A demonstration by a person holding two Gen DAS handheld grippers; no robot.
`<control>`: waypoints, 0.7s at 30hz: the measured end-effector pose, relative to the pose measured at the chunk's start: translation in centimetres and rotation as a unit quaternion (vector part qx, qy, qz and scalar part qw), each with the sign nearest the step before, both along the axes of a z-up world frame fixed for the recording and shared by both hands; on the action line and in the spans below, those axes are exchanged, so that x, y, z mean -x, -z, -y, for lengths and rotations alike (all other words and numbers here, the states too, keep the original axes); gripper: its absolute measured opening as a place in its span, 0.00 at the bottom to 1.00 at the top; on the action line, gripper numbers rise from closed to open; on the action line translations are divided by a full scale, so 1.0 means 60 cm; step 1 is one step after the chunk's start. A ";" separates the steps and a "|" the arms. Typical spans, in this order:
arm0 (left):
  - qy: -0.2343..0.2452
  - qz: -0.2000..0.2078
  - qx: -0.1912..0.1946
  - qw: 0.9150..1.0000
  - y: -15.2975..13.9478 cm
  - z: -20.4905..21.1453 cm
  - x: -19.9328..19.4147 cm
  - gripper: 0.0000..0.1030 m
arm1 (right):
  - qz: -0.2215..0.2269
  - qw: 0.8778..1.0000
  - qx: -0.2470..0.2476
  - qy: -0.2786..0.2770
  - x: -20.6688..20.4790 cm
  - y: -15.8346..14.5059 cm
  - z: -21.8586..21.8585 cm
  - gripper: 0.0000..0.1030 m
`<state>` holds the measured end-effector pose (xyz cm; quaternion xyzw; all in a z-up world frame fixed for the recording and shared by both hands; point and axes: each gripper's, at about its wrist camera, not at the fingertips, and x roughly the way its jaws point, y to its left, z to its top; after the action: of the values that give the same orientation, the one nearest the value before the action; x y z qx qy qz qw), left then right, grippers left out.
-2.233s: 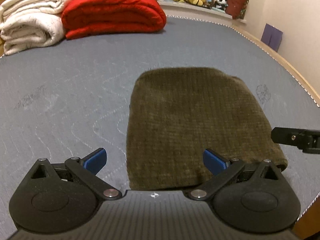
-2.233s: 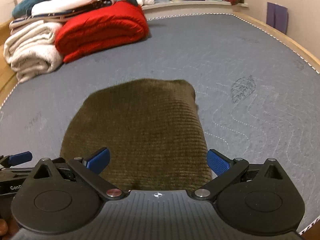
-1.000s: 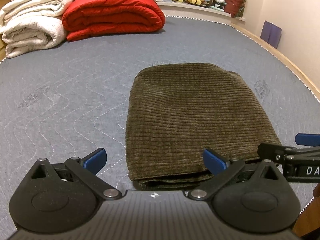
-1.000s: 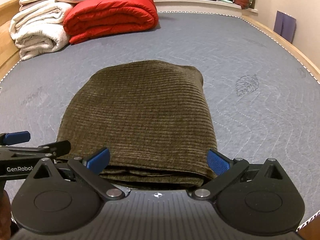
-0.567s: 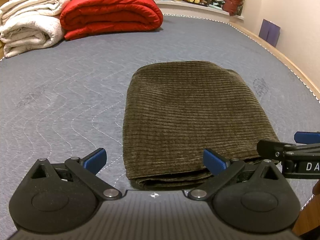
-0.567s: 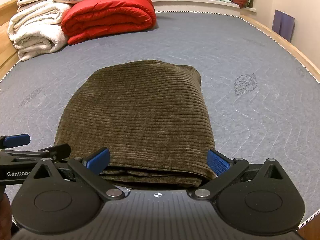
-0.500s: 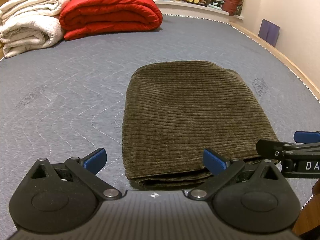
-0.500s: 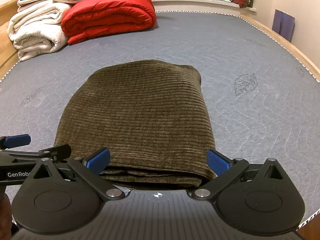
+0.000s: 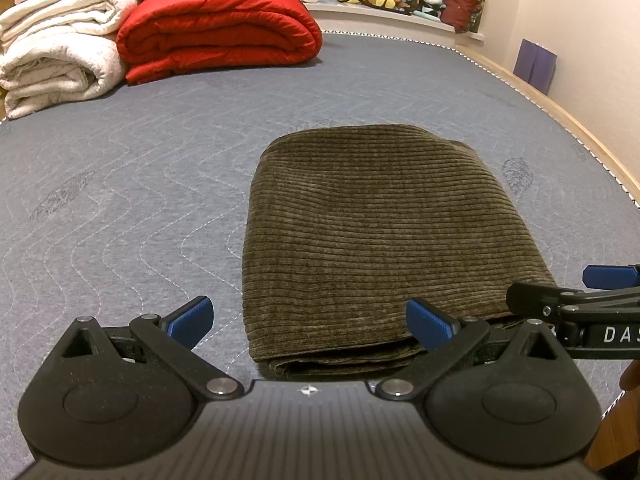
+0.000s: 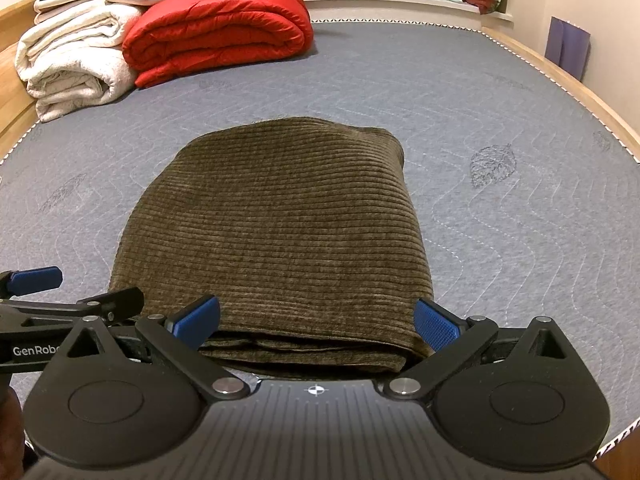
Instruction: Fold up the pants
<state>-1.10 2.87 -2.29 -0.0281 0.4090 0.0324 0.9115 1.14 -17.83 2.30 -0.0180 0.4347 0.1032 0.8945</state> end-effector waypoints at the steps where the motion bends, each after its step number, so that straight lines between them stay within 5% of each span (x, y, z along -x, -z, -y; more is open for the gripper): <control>1: 0.001 0.000 0.000 1.000 0.000 0.000 0.000 1.00 | 0.000 1.000 0.000 0.000 0.001 0.000 0.000 0.99; 21: 0.013 0.014 -0.001 1.000 -0.005 0.003 0.005 1.00 | -0.003 1.000 -0.001 0.001 -0.002 0.001 0.002 0.99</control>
<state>-1.41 2.66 -2.01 -0.0222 0.3964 0.0208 0.9176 1.23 -17.93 2.22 -0.0167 0.4370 0.1031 0.8934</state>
